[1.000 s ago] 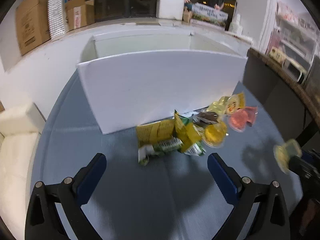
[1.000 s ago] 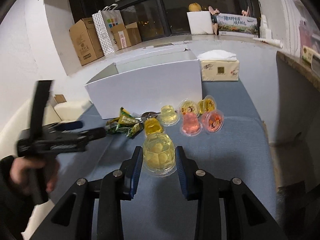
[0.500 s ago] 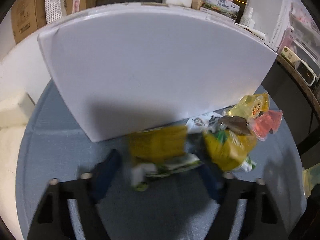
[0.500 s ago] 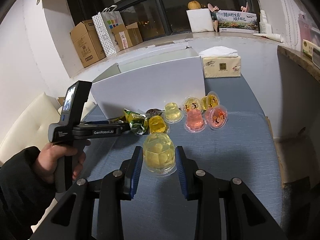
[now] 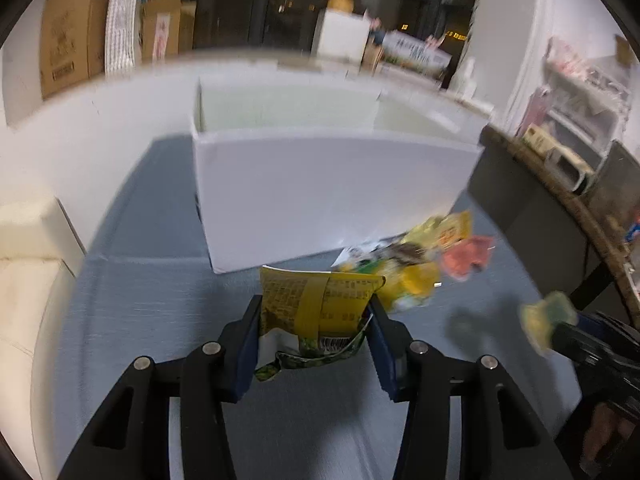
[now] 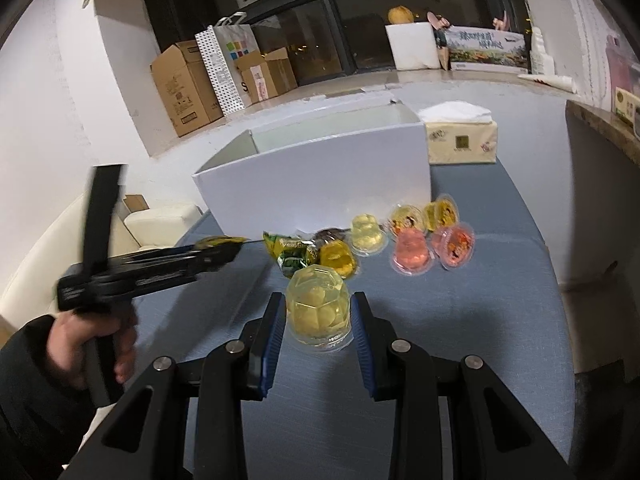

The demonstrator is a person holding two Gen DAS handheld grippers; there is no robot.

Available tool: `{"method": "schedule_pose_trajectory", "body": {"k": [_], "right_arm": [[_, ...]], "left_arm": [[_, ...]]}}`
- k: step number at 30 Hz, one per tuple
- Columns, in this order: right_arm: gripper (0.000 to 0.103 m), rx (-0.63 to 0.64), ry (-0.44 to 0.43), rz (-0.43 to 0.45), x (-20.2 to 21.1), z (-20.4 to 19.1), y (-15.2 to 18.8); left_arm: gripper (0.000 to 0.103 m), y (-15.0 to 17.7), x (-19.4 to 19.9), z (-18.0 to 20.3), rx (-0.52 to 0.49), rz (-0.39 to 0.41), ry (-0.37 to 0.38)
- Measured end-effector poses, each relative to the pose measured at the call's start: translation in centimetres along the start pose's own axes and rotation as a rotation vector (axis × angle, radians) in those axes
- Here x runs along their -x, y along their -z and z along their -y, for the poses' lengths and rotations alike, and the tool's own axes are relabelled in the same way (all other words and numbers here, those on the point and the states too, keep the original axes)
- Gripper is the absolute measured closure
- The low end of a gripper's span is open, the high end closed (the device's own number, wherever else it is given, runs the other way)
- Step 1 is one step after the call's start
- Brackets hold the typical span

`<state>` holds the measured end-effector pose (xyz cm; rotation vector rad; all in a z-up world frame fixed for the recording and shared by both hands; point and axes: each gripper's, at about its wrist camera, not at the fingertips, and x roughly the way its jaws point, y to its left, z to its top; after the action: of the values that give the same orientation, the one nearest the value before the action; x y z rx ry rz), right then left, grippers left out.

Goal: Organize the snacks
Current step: 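Grasp the yellow snack bag with the left gripper while the right carries its cup to the box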

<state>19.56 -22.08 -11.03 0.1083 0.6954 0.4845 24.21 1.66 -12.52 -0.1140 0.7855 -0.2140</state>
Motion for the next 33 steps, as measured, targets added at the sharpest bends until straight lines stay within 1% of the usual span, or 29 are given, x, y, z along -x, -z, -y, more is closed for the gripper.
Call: {"method": "schedule_pose_trajectory", "body": {"k": [3, 5, 7, 8, 11, 14, 16, 18, 22, 24, 25, 26, 27, 28, 29, 30, 31, 33], "right_arm": [[0.067, 0.026, -0.001, 0.017, 0.2, -0.9, -0.8], [0.067, 0.035, -0.010, 0.029, 0.3, -1.4, -1.8], [0.067, 0.053, -0.009, 0.047, 0.2, -1.8, -3.2], [0.067, 0.061, -0.009, 0.057, 0.2, -2.0, -4.0], [0.067, 0.090, 0.008, 0.086, -0.5, -2.3, -7.1], [0.067, 0.087, 0.002, 0.105, -1.8, -1.9, -10.9], [0.067, 0.087, 0.011, 0.112, -2.6, -1.6, -12.8], [0.067, 0.095, 0.036, 0.101, -4.4, -1.1, -15.3], [0.067, 0.095, 0.057, 0.068, -7.4, 0.1, -18.4], [0.067, 0.072, 0.060, 0.061, -8.6, 0.8, -19.4], [0.067, 0.066, 0.064, 0.055, -9.1, 1.0, -19.7], [0.067, 0.059, 0.081, 0.055, -9.6, 1.3, -19.9], [0.060, 0.056, 0.091, 0.055, -10.0, 1.4, -20.1], [0.048, 0.052, 0.090, 0.045, -10.3, 1.6, -20.1], [0.016, 0.042, 0.084, 0.034, -10.6, 1.8, -20.1], [0.000, 0.027, 0.070, 0.038, -10.7, 2.0, -20.0], [0.000, 0.018, 0.060, 0.045, -10.6, 2.2, -19.8], [0.000, 0.008, 0.082, 0.048, -10.4, 2.5, -19.4]], "left_arm": [[0.050, -0.4, 3.0, 0.1, 0.005, 0.061, 0.012], [0.050, -1.5, 4.5, -0.2, 0.020, 0.096, 0.024], [0.050, -2.8, 5.8, -0.5, 0.010, 0.130, 0.027], [0.050, -3.7, 5.6, 0.3, -0.001, 0.137, 0.024], [0.050, -6.6, 5.9, 0.3, -0.014, 0.171, 0.020], [0.050, -9.6, 4.7, -0.1, -0.013, 0.177, 0.022], [0.050, -11.0, 3.8, -0.2, -0.020, 0.183, 0.013], [0.050, -12.6, 2.2, -0.5, -0.014, 0.170, 0.012], [0.050, -14.9, -0.9, -0.9, -0.025, 0.146, -0.013], [0.050, -15.6, -1.8, -0.9, -0.046, 0.152, -0.036], [0.048, -15.8, -2.1, -1.0, -0.052, 0.147, -0.040], [0.044, -16.0, -2.7, -1.1, -0.055, 0.134, -0.042], [0.036, -16.1, -3.2, -1.3, -0.055, 0.119, -0.043], [0.007, -16.2, -3.7, -1.4, -0.053, 0.103, -0.055], [0.000, -16.1, -3.8, -1.6, -0.050, 0.111, -0.068], [0.000, -16.0, -3.7, -1.7, -0.057, 0.129, -0.074], [0.000, -15.9, -3.7, -1.8, -0.063, 0.130, -0.080], [0.000, -15.6, -3.7, -1.9, -0.072, 0.122, -0.080]]}}
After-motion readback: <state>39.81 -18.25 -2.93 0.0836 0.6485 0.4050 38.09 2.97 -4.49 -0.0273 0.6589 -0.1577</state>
